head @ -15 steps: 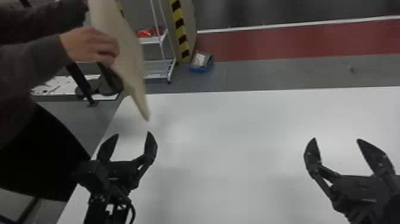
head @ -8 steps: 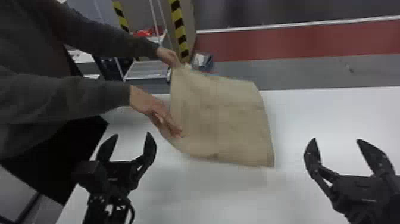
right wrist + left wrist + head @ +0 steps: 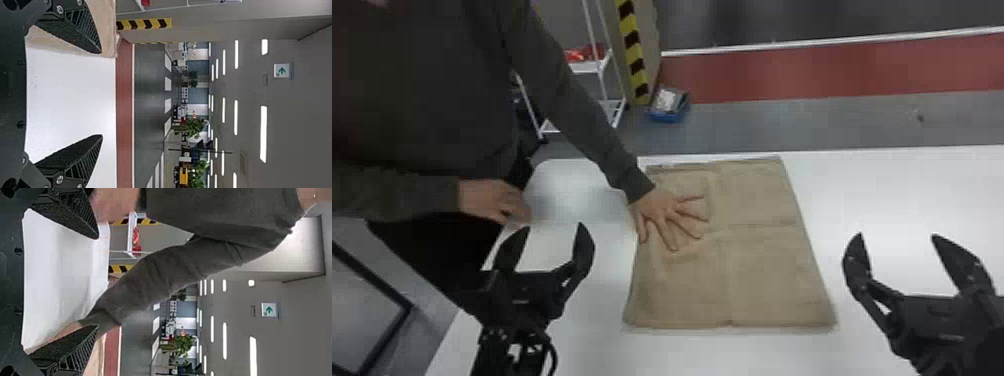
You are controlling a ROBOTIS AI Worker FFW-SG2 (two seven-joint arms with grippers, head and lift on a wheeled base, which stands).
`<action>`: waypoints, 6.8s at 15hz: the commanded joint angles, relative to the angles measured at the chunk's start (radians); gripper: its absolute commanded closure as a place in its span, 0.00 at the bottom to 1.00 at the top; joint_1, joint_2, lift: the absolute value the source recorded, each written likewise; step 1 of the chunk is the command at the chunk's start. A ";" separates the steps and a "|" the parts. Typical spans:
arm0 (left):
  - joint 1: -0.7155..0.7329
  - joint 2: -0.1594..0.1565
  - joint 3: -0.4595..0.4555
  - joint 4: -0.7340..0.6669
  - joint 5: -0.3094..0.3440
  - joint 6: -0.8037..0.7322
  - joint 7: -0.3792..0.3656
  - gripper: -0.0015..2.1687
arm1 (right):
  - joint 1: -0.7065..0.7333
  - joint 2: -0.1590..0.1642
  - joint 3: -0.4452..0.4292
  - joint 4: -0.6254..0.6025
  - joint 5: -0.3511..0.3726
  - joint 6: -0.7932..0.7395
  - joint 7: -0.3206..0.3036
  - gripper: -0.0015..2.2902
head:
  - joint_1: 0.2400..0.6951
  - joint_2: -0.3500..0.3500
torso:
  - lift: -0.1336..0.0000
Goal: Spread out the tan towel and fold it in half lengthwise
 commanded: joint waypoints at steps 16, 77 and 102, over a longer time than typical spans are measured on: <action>0.001 0.005 -0.001 0.000 0.000 -0.001 -0.008 0.04 | 0.002 0.001 -0.008 -0.001 0.000 0.006 0.000 0.05 | 1.00 0.79 | 0.06; -0.011 0.014 -0.003 0.035 -0.006 0.008 -0.031 0.04 | -0.586 0.001 -0.057 0.538 -0.095 0.457 0.394 0.45 | 1.00 0.83 | 0.06; -0.005 0.025 0.186 0.032 0.092 0.002 -0.035 0.04 | -0.492 0.001 0.449 0.265 -0.063 0.460 0.434 0.06 | 1.00 1.00 | 0.06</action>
